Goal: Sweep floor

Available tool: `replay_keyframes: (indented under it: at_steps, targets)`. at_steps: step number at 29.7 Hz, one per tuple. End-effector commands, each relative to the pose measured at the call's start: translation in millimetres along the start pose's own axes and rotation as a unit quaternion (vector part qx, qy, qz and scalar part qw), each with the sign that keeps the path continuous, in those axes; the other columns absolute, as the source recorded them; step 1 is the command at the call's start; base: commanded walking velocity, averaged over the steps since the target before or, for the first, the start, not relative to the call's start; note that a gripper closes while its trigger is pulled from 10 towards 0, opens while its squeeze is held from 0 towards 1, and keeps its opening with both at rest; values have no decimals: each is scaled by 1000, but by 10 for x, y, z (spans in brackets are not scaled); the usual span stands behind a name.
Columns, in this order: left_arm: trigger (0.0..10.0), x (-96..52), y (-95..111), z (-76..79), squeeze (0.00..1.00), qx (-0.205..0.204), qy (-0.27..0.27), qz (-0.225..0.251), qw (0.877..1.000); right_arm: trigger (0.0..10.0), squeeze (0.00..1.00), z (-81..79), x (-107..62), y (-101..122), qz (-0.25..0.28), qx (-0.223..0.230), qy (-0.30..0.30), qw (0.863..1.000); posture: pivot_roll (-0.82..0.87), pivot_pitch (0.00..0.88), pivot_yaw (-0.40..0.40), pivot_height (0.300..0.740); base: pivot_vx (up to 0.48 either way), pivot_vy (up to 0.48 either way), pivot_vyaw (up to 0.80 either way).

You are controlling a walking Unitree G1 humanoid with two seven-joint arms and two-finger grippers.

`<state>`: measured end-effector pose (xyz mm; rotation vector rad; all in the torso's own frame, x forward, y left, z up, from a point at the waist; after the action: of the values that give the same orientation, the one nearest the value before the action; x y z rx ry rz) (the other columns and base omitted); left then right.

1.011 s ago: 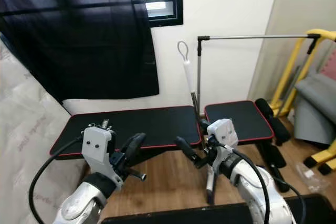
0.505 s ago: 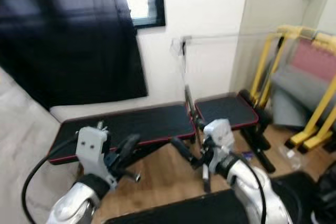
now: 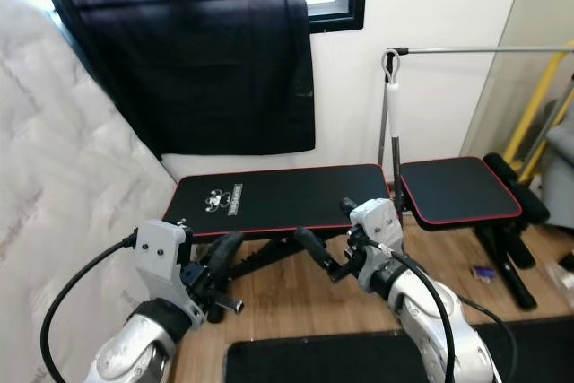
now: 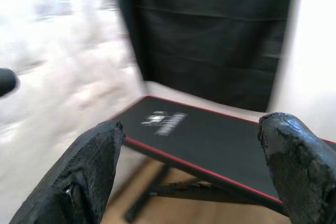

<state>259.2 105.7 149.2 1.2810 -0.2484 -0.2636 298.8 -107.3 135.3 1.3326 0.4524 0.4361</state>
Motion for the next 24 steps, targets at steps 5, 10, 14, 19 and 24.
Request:
replay_keyframes:
  at_steps: [5,10,14,19,24]
  targets:
    - [10000,26,48,-17,0,-1,8,7,1000,10000,0,64,12,-32,-12,-2,-16,1000,-112,0,4,740,439,0,-480]
    - [10000,30,48,-10,0,-1,6,7,1000,10000,0,78,11,-23,-10,-6,-18,1000,-112,0,4,740,430,0,0]
    - [10000,41,70,-8,0,2,5,10,1000,10000,0,104,29,20,-3,-19,-22,1000,-113,0,4,740,414,0,0]
    - [10000,49,98,-21,0,4,5,13,1000,10000,0,115,45,57,4,-22,-23,999,-112,0,9,740,400,0,0]
    - [10000,51,104,-17,0,7,3,13,1000,10000,0,142,56,89,10,-25,-27,999,-112,0,11,740,373,0,0]
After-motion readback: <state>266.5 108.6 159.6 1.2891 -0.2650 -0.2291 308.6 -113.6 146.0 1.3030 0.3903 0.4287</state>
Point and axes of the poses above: a point about 5 cm out from each wrist's last joint towards the gripper, its own x axis pointing out of the wrist towards the gripper, its own y axis along the axis of the wrist's last joint, z = x × y, the point moved 6 cm from there along x, pointing out of the wrist towards the gripper, and after that the axes turned 10 degrees about -x, right-handed, at the moved point
